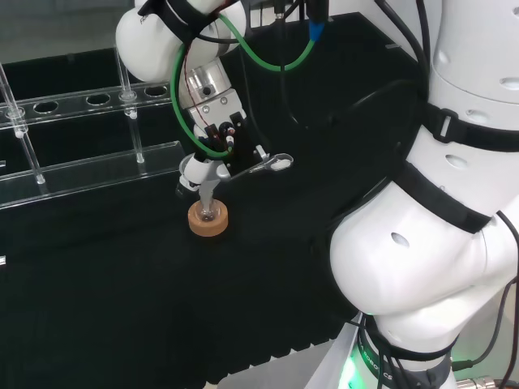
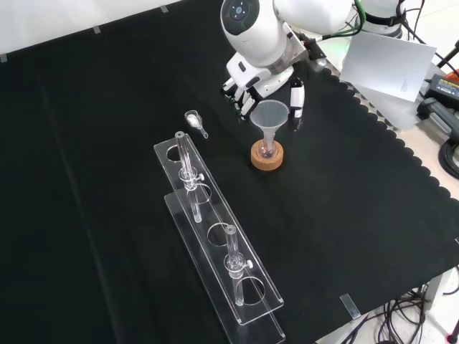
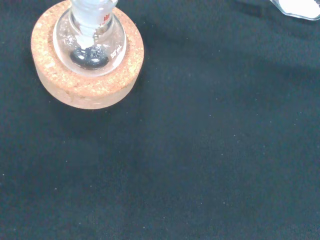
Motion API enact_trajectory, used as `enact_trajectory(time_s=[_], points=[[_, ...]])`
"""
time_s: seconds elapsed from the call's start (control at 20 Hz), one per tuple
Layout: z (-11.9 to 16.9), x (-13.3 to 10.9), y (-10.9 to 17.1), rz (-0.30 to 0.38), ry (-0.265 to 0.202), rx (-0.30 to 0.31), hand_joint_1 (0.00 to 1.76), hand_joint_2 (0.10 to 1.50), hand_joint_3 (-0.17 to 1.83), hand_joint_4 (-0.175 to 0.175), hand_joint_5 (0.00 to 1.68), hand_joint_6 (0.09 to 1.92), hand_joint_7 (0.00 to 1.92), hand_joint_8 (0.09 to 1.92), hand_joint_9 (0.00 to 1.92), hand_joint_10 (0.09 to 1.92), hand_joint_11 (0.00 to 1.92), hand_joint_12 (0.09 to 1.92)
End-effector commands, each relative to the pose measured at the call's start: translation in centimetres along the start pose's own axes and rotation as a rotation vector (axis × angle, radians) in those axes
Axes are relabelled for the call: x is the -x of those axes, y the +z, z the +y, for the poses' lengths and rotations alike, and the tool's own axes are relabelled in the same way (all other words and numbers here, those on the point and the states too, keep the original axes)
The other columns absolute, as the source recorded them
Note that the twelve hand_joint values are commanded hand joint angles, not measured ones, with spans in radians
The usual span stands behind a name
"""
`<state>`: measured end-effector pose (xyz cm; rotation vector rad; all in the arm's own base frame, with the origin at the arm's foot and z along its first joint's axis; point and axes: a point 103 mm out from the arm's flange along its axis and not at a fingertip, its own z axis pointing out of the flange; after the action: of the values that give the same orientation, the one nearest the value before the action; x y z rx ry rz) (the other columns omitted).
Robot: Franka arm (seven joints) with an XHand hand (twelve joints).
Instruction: Place the funnel on the round-bottom flask.
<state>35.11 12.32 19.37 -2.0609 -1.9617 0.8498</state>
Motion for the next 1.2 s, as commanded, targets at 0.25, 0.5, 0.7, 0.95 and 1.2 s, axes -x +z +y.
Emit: enact_trajectory(time_s=[0.25,0.5,0.7,0.95,1.2], points=[[-0.13,0.01,0.00,0.008,0.000,-0.005,0.57,0.81,0.08,-0.019,0.52,0.36,0.91,0.45,0.64,0.49,0.00,1.50],[-0.15,-0.02,0.08,0.007,-0.002,-0.013,0.52,0.80,0.07,-0.031,0.43,0.20,0.75,0.44,0.60,0.51,0.00,1.49],[-0.18,-0.05,0.11,0.010,-0.007,-0.022,0.45,0.78,0.06,-0.040,0.38,0.09,0.62,0.46,0.52,0.56,0.00,1.48],[-0.28,-0.11,0.25,0.013,-0.013,-0.029,0.40,0.76,0.04,-0.042,0.33,0.09,0.53,0.48,0.46,0.60,0.00,1.46],[-0.42,-0.14,0.36,0.023,-0.021,-0.044,0.35,0.74,0.03,-0.048,0.25,0.09,0.44,0.51,0.40,0.64,0.00,1.44]])
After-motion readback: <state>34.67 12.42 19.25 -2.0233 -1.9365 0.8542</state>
